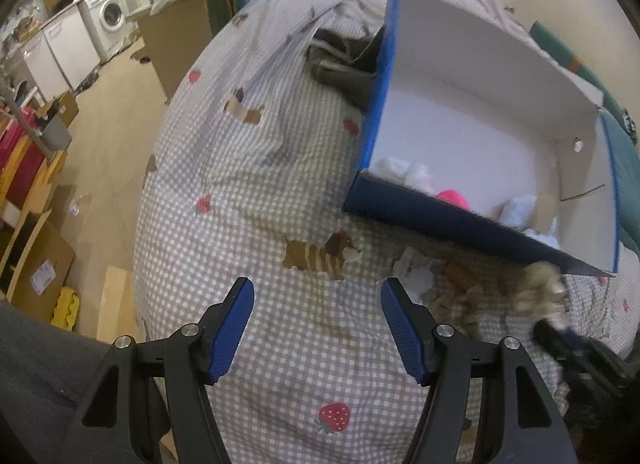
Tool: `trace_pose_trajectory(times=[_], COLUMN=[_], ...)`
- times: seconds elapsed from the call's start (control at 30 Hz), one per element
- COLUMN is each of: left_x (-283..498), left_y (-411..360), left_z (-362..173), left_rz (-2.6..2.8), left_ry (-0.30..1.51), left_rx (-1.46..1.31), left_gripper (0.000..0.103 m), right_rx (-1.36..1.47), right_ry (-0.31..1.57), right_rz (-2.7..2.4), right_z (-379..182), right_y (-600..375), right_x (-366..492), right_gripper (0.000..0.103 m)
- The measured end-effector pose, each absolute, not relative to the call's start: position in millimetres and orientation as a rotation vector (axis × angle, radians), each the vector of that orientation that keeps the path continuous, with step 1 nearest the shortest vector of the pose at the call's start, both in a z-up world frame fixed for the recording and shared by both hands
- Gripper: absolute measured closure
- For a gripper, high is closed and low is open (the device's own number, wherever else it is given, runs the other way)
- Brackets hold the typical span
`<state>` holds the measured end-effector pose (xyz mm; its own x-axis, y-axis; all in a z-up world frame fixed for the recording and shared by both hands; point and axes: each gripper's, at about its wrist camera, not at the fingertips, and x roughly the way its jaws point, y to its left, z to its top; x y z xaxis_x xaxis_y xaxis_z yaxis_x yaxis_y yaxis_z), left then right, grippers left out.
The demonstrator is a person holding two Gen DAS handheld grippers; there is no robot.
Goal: Organize soft objects
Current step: 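Grasp the white lace scrap with the right tool while the left tool grasps the clear barcode bag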
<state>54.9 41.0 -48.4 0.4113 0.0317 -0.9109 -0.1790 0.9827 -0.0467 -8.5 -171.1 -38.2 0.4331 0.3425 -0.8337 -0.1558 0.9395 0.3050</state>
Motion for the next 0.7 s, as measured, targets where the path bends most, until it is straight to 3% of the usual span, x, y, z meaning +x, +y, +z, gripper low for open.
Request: trace_pose_trajectory(times=[0.37,0.67,0.7], left_x=[85,113,115], left_y=[15,-22,-24], left_z=[-87,-124,-130], left_rz=[-0.013,-0.112,-0.109], left_ry=[1.273,1.337,1.344], left_rx=[-0.186,-0.121,-0.109], left_gripper=[0.041,0.041,0.045], right_rx=[0.281,0.278,0.28], right_ry=[1.136,1.179,1.181], right_rz=[0.315,0.283,0.28], right_z=[-46,-61,-64], right_y=[-187,-183,-181], right_x=[-2,10,13], right_gripper=[0.091,0.091,0.091])
